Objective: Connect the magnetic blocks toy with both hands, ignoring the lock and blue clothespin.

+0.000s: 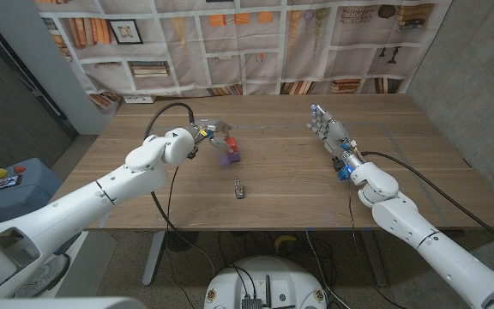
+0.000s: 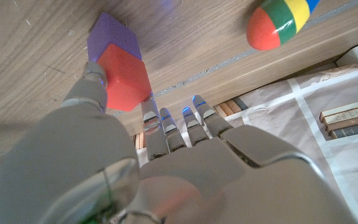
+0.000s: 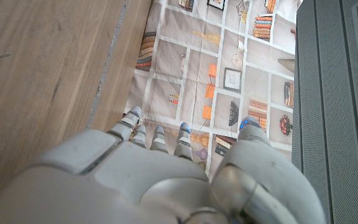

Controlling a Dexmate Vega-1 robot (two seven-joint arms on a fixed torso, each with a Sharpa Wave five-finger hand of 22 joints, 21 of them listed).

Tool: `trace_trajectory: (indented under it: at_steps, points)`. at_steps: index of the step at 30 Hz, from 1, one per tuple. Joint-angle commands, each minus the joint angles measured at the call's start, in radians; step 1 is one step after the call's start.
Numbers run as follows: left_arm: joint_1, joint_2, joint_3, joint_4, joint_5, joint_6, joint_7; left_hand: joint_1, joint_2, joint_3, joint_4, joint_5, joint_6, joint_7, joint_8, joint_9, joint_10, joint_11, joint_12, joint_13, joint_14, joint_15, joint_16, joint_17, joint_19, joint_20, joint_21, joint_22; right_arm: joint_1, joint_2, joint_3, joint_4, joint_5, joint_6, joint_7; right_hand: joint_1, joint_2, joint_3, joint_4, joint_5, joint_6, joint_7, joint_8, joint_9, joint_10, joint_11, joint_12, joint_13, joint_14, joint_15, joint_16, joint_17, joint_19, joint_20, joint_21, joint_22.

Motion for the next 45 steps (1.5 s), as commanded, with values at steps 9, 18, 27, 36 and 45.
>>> trace_trajectory:
  at_steps: [9, 18, 27, 36, 45]
  points:
    - [-0.008, -0.006, 0.017, 0.024, -0.001, -0.002, -0.011, 0.000, 0.011, 0.000, 0.006, 0.010, 0.063, -0.079, 0.000, 0.003, 0.004, -0.001, 0.003, 0.003, 0.011, -0.028, 0.004, 0.003, 0.011, 0.000, 0.004, 0.003, -0.009, 0.005, 0.001, -0.004, 0.009, 0.003, 0.000, -0.005, 0.009, 0.004, -0.008, 0.001, 0.008, 0.000, -0.003, 0.003, 0.007, 0.007, -0.002, 0.001, 0.005, -0.004, 0.006, 0.001, 0.011, 0.000, 0.004, 0.000]
    - [-0.021, 0.000, 0.024, 0.019, 0.007, -0.002, -0.038, -0.007, 0.002, -0.007, 0.006, 0.010, -0.014, -0.089, -0.023, 0.002, -0.015, 0.002, -0.005, 0.004, 0.004, -0.024, 0.000, 0.003, 0.004, 0.004, 0.000, 0.003, -0.012, 0.006, 0.002, -0.005, 0.008, 0.004, -0.004, -0.006, 0.013, 0.006, -0.011, 0.001, 0.012, -0.003, -0.004, 0.003, 0.007, 0.006, -0.003, 0.001, 0.006, -0.005, 0.006, -0.001, 0.013, -0.002, 0.004, 0.000]
    - [-0.036, 0.006, 0.026, 0.006, 0.009, 0.001, -0.083, -0.026, -0.020, -0.021, 0.008, 0.009, -0.069, -0.086, -0.030, -0.001, -0.041, 0.019, -0.011, 0.005, -0.017, -0.015, -0.005, 0.004, -0.010, 0.006, -0.005, 0.003, -0.016, 0.006, 0.004, -0.007, 0.007, 0.007, -0.006, -0.007, 0.016, 0.007, -0.015, 0.000, 0.014, -0.004, -0.005, 0.003, 0.008, 0.006, -0.004, 0.001, 0.006, -0.007, 0.005, -0.004, 0.014, 0.005, 0.003, 0.000]
    - [-0.056, 0.007, 0.032, -0.001, 0.005, 0.016, -0.140, -0.039, -0.035, -0.030, 0.009, 0.009, -0.125, -0.076, -0.033, -0.003, -0.082, 0.031, -0.016, 0.006, -0.048, -0.005, -0.008, 0.005, -0.032, 0.010, -0.009, 0.002, -0.014, 0.006, 0.005, -0.004, 0.005, 0.006, -0.011, -0.008, 0.019, 0.008, -0.019, 0.000, 0.017, -0.011, -0.006, 0.003, 0.008, 0.004, -0.006, 0.001, 0.009, -0.006, 0.006, -0.006, 0.017, 0.014, 0.003, 0.000]
    - [-0.066, 0.017, 0.033, -0.015, 0.008, 0.019, -0.174, -0.044, -0.053, -0.037, 0.006, 0.007, -0.159, -0.074, -0.031, -0.006, -0.104, 0.033, -0.015, 0.006, -0.072, -0.001, -0.009, 0.005, -0.050, 0.011, -0.012, 0.002, -0.008, 0.010, 0.003, 0.008, 0.004, 0.007, -0.010, -0.010, 0.020, 0.008, -0.021, 0.000, 0.018, -0.012, -0.007, 0.003, 0.007, 0.002, -0.007, 0.001, 0.009, -0.004, 0.005, -0.007, 0.018, 0.016, 0.003, 0.000]
